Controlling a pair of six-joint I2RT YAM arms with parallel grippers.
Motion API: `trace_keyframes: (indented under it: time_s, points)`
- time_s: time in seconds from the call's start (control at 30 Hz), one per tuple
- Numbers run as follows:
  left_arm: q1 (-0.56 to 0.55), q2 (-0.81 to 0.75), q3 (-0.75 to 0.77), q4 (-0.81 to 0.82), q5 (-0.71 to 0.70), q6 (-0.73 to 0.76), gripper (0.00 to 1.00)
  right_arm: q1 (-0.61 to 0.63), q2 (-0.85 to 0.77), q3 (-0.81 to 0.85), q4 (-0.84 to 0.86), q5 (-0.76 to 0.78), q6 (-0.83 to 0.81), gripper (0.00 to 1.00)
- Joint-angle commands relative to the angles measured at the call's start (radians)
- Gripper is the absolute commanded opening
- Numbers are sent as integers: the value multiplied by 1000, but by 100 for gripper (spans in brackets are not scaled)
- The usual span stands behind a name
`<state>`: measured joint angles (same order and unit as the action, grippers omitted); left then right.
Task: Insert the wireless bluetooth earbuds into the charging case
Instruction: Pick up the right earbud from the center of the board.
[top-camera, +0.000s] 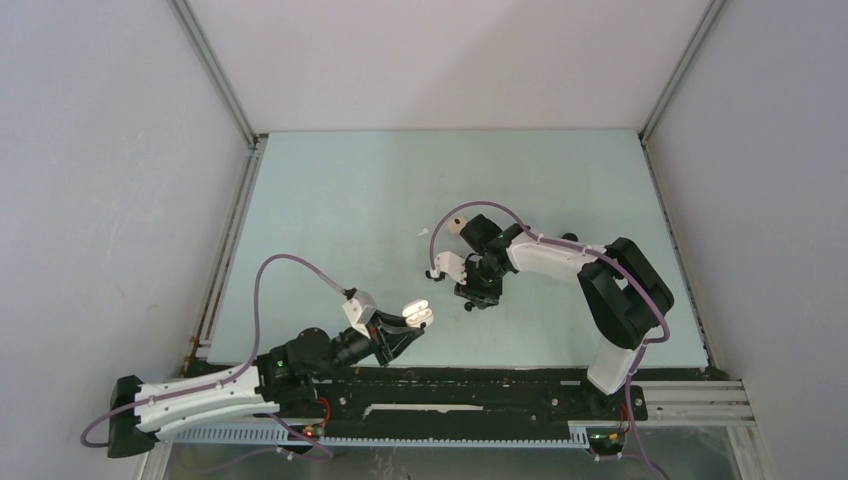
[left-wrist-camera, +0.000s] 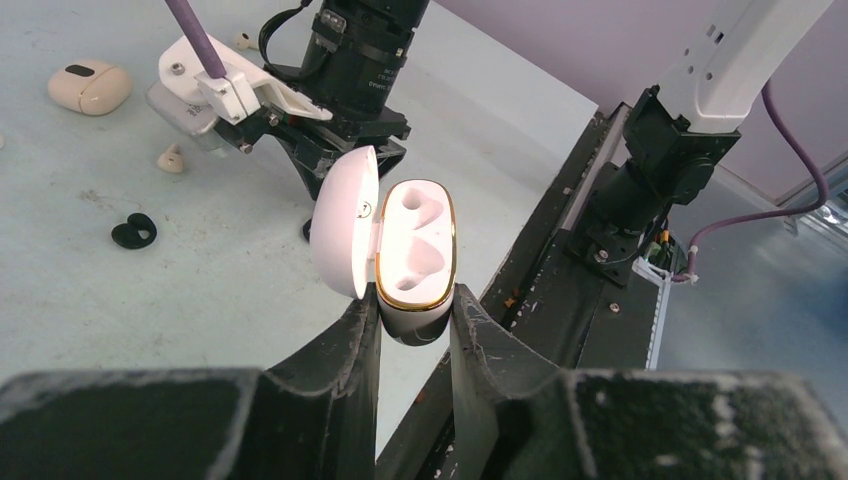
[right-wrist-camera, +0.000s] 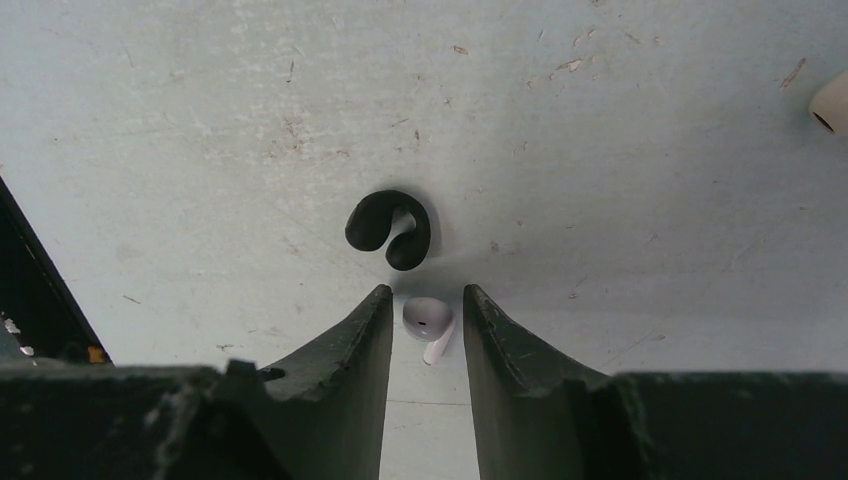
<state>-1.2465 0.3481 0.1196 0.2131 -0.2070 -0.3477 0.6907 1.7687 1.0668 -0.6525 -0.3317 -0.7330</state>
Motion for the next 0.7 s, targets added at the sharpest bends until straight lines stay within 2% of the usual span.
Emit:
trace_keyframes:
  time_s: [0.0, 0.33, 0.53, 0.67]
  points:
    - [-5, -25, -8, 4, -16, 7, 0, 3, -10, -13, -25, 42, 12, 34]
    - [-5, -31, -12, 3, -17, 1, 0, 3, -16, -13, -36, 54, 6, 37]
    - [-5, -23, -15, 16, -15, -2, 0, 3, -14, -13, -33, 50, 6, 24]
    - [-5, -7, -24, 47, -14, -4, 0, -2, -68, -11, -37, 8, 21, 17]
